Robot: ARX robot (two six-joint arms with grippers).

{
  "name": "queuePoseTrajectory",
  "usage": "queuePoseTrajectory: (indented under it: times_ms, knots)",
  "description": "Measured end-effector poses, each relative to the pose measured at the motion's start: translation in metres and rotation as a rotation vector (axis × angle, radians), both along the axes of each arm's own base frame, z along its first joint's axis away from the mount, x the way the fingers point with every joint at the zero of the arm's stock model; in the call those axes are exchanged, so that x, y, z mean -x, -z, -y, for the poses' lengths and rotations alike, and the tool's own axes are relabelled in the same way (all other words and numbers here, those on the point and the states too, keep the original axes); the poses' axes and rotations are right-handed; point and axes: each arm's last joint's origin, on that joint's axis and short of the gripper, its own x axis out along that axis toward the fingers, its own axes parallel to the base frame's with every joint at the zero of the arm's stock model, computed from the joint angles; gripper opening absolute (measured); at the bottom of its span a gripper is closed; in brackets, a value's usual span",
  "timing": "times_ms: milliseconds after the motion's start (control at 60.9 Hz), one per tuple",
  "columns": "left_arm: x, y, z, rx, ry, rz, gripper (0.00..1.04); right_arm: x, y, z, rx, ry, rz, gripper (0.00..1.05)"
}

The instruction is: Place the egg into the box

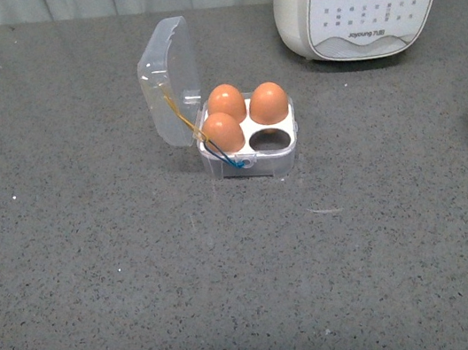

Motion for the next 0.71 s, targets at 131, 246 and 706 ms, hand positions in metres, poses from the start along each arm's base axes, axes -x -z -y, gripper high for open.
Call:
queuePoseTrajectory:
  times_ms: [131,246,706]
  knots:
    - [0.0,0.0,0.0,0.0,0.0,0.0,0.98,-0.017,0.005,0.009,0.012,-0.034,-0.035,0.95]
    - [0.0,0.0,0.0,0.0,0.0,0.0,0.98,-0.031,0.011,0.018,0.021,-0.017,-0.057,0.95]
    - [0.0,0.0,0.0,0.0,0.0,0.0,0.98,-0.075,0.038,0.023,0.006,-0.107,-0.154,0.95]
